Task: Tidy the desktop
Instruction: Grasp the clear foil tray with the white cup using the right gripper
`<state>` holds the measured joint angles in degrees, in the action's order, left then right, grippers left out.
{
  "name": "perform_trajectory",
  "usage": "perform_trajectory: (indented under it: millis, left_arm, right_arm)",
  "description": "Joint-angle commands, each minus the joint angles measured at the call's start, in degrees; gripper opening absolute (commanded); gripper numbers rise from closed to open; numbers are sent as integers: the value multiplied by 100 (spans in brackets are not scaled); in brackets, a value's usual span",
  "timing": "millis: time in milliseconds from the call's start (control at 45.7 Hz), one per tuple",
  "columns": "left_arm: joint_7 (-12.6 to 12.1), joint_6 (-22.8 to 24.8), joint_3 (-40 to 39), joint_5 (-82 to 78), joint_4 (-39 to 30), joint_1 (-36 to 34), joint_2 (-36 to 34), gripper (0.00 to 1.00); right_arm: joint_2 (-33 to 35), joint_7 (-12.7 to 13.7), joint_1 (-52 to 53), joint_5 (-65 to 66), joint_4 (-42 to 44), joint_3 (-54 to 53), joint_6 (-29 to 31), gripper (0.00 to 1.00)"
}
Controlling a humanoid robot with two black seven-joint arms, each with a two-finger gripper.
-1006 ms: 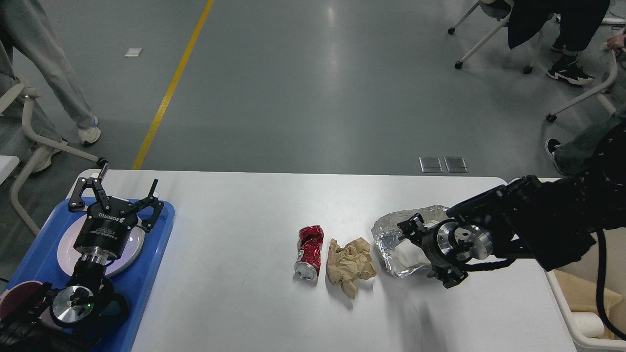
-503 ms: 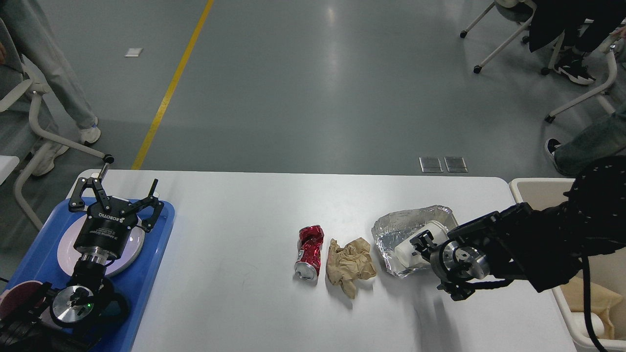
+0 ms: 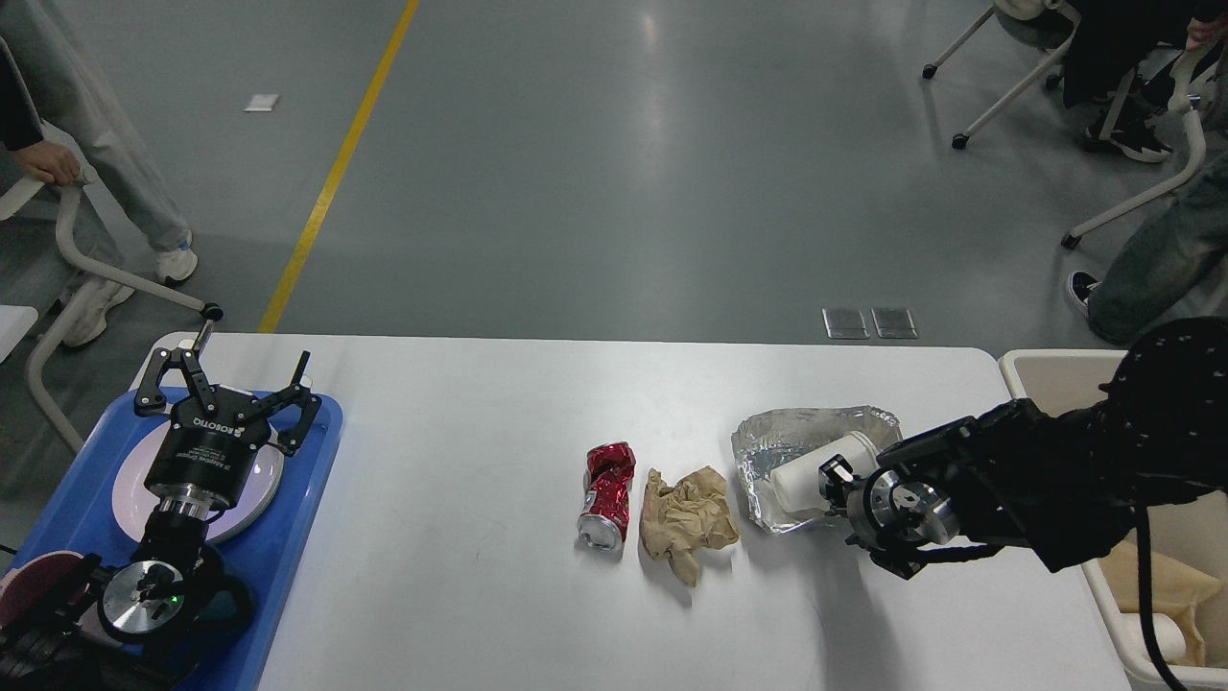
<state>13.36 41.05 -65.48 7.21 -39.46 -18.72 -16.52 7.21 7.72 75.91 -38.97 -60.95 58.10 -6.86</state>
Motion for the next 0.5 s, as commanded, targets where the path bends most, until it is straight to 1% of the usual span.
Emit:
perform_trajectory:
  millis: [0,175,394,438,481]
  left_arm:
    - [0,-1,0,0,0,0,0,96]
    - [0,-1,0,0,0,0,0,96]
    - [0,-1,0,0,0,0,0,96]
    - [0,-1,0,0,0,0,0,96]
    - [0,-1,0,0,0,0,0,96]
  right_arm:
    - [-35,54,-85,135,153,0,0,25]
    - [-97,125,-173,161,285,-53,9,25]
    - [-97,125,-234,170,365,-53,18,24]
    - [-97,133,-234,170,365,-71,26,20]
    - [-106,133,-217,170,356,-71,61,11]
